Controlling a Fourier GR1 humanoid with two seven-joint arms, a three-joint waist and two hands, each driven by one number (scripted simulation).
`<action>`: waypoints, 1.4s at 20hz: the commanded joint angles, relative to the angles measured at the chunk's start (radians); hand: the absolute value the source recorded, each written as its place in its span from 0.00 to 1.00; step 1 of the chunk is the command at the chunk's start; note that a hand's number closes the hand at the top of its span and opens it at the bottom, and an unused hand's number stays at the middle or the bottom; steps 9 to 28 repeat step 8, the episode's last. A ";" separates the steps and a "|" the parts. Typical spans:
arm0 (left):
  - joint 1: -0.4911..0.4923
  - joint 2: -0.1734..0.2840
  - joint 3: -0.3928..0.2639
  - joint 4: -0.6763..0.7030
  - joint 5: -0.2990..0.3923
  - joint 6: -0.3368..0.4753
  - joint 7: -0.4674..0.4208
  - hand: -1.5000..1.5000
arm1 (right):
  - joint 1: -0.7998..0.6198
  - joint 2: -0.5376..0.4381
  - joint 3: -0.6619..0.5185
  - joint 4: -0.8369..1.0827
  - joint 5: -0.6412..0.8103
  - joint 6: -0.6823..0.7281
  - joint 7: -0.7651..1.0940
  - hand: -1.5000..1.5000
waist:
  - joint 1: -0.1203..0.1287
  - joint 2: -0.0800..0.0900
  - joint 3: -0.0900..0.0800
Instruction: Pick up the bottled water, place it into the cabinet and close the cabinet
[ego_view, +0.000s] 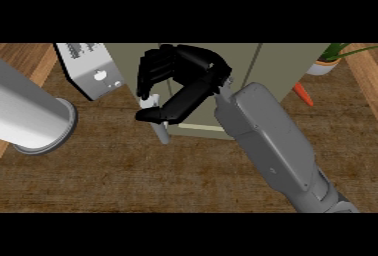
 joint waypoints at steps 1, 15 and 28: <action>-0.012 -0.003 0.008 -0.017 0.013 -0.015 0.007 0.00 | -0.150 -0.066 -0.141 0.054 0.051 -0.113 -0.068 0.00 | -0.003 0.004 0.005; -0.029 -0.033 -0.027 -0.049 -0.045 -0.018 0.021 0.00 | -0.183 -0.036 -0.136 0.089 0.100 -0.170 -0.093 0.00 | 0.007 0.007 0.005; -0.029 -0.033 -0.027 -0.049 -0.045 -0.018 0.021 0.00 | -0.183 -0.036 -0.136 0.089 0.100 -0.170 -0.093 0.00 | 0.007 0.007 0.005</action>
